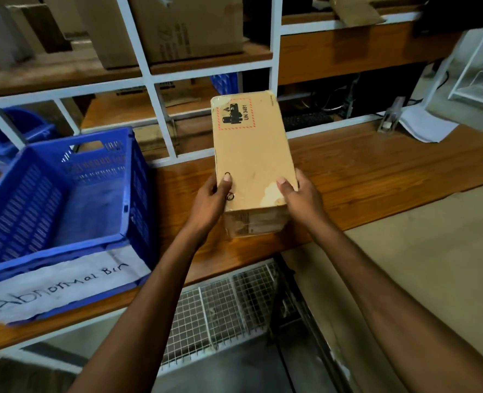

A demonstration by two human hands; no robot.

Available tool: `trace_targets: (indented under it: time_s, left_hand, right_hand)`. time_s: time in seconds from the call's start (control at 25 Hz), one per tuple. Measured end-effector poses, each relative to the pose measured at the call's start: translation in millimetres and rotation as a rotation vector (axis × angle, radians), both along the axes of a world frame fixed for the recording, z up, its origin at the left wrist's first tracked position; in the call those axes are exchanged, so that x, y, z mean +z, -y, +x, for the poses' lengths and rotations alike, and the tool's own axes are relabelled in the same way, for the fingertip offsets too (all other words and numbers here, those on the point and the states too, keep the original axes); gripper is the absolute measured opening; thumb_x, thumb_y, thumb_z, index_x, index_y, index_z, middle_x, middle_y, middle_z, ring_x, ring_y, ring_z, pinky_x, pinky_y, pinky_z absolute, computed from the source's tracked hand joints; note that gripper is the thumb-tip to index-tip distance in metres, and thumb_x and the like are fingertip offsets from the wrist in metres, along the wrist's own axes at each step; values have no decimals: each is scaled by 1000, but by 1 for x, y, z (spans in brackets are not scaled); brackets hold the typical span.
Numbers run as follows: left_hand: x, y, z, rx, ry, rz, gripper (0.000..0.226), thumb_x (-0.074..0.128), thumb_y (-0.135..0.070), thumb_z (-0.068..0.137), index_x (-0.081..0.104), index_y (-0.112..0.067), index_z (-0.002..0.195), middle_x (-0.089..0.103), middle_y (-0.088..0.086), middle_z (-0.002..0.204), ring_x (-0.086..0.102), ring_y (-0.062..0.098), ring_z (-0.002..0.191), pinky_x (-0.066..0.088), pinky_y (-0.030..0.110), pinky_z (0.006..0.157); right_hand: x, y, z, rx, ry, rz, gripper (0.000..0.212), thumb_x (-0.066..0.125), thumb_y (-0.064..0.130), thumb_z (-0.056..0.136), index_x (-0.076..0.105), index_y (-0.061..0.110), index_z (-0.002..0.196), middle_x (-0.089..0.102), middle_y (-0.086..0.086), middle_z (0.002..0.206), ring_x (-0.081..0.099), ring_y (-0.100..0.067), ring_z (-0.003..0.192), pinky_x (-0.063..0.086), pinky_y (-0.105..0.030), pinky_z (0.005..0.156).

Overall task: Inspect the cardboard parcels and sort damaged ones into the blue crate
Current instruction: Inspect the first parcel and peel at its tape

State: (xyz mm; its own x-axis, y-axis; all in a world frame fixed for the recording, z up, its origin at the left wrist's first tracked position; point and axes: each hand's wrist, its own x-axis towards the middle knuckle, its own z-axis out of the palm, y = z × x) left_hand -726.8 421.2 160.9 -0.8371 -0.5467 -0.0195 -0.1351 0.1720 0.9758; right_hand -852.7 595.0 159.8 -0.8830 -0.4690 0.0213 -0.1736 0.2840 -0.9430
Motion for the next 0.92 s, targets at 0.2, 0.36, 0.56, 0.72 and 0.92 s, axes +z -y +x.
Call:
trace_targets:
  time_s: [0.2, 0.36, 0.56, 0.72, 0.92]
  left_hand:
    - [0, -10, 0, -27, -24, 5, 77, 75, -38, 93, 31, -35, 156, 61, -8, 134, 64, 10, 116, 57, 25, 84]
    - [-4, -14, 8, -44, -39, -107, 86, 77, -43, 91, 22, -42, 157, 57, -20, 132, 63, 3, 116, 59, 24, 88]
    - [-9, -14, 9, -45, -78, -131, 80, 74, -47, 94, 25, -45, 157, 60, -18, 135, 65, -1, 116, 59, 25, 87]
    - [-14, -22, 9, -45, -114, -104, 81, 72, -36, 97, 21, -41, 160, 58, -15, 140, 63, -6, 115, 57, 16, 79]
    - [-19, -24, 7, -39, -132, -134, 83, 67, -36, 100, 13, -41, 163, 53, -14, 149, 55, -12, 124, 56, 22, 98]
  right_hand:
    - [3, 3, -1, -3, 43, -19, 62, 84, 32, 83, 51, 28, 135, 65, 6, 122, 62, -14, 109, 58, -37, 85]
    - [4, -3, -3, 101, 61, -12, 74, 84, 29, 82, 45, 31, 144, 62, 7, 128, 60, -15, 115, 57, -44, 95]
    - [3, -5, -6, 134, 107, -77, 79, 83, 25, 84, 41, 31, 150, 62, 6, 135, 59, -16, 121, 55, -48, 102]
    - [-7, -10, 0, 97, 84, -155, 76, 76, 30, 92, 35, 30, 156, 59, 7, 138, 59, -14, 121, 55, -44, 102]
    - [-11, -11, 4, 55, -120, -82, 78, 63, 48, 98, 21, 34, 162, 45, 9, 151, 44, -9, 127, 48, -33, 97]
